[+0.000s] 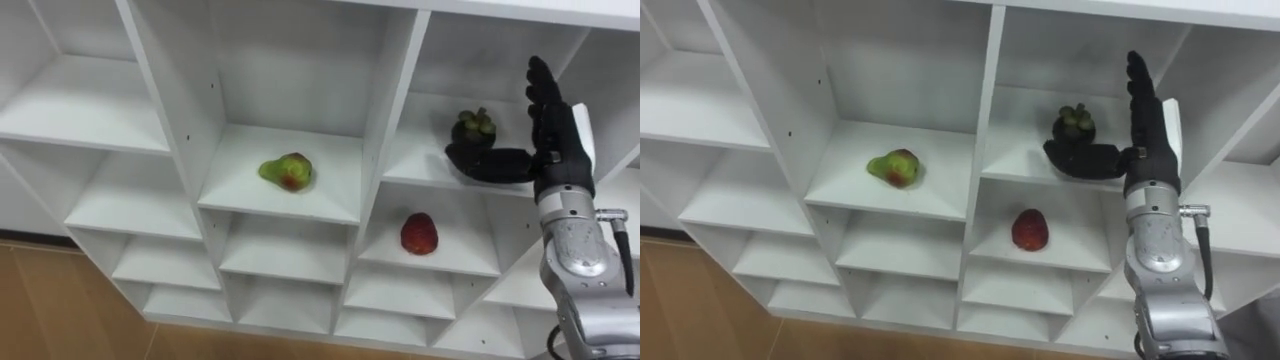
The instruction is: Collect fruits from the closet
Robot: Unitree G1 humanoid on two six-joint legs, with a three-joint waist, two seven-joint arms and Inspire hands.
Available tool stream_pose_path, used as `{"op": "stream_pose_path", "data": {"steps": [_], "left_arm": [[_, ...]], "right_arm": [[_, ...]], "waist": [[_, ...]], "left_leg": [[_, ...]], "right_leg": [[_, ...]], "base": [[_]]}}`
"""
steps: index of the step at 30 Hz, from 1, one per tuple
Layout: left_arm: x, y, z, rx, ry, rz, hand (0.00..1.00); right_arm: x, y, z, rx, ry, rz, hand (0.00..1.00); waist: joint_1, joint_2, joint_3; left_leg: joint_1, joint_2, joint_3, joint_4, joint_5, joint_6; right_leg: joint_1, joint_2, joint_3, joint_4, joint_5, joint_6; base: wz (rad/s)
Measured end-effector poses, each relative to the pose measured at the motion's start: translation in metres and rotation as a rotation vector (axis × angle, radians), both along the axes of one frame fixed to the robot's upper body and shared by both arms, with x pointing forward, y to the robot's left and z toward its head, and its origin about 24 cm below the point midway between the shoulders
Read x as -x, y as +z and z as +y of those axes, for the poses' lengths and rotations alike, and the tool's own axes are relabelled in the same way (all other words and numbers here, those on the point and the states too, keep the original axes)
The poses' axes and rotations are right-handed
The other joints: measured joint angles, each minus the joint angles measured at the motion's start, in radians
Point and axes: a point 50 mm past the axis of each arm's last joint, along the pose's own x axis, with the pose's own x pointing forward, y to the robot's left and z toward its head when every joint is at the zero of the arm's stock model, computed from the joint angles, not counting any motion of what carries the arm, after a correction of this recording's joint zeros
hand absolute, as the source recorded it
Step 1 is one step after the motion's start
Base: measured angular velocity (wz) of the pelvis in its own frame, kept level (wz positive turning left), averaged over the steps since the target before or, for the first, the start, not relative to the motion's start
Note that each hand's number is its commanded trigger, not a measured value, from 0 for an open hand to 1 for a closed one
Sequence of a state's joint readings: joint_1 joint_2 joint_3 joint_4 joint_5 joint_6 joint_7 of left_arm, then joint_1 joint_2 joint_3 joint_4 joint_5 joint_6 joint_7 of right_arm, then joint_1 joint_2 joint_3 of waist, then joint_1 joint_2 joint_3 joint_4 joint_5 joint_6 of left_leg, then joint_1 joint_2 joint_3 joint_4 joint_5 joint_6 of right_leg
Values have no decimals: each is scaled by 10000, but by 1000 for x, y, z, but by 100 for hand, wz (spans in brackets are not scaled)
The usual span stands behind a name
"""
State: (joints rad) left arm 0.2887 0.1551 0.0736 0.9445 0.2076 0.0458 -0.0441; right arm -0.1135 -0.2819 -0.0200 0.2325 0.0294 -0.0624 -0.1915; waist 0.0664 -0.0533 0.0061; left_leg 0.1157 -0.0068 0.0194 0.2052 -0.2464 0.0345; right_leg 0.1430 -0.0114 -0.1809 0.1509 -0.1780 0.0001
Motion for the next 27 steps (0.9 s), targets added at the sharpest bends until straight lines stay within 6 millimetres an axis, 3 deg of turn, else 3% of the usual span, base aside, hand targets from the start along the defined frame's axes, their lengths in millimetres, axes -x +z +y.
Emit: {"op": "stream_pose_path", "data": {"steps": [10,21,27], "left_arm": [[8,-1,1,-135,112,308,100],[14,-2,-1,3,-245,797,100],[13,-2,1,28,-327,808,100]], "right_arm": [[1,-7,-1,-1,22,311,0],[2,-12,-2,-4,229,629,0],[2,-15,-2,722,377,878,0]], "waist": [[83,-36,3],[-56,64,2],[-64,65,-22]], "left_leg": [[4,-39,-12,18,17,28],[-18,-37,-59,-1,17,28],[-10,-40,-102,60,18,27]], "right_leg": [[22,-37,-8,14,0,1],[30,-43,-80,21,0,1],[59,-47,-112,21,0,1]], "base": [[0],[1],[0]]}}
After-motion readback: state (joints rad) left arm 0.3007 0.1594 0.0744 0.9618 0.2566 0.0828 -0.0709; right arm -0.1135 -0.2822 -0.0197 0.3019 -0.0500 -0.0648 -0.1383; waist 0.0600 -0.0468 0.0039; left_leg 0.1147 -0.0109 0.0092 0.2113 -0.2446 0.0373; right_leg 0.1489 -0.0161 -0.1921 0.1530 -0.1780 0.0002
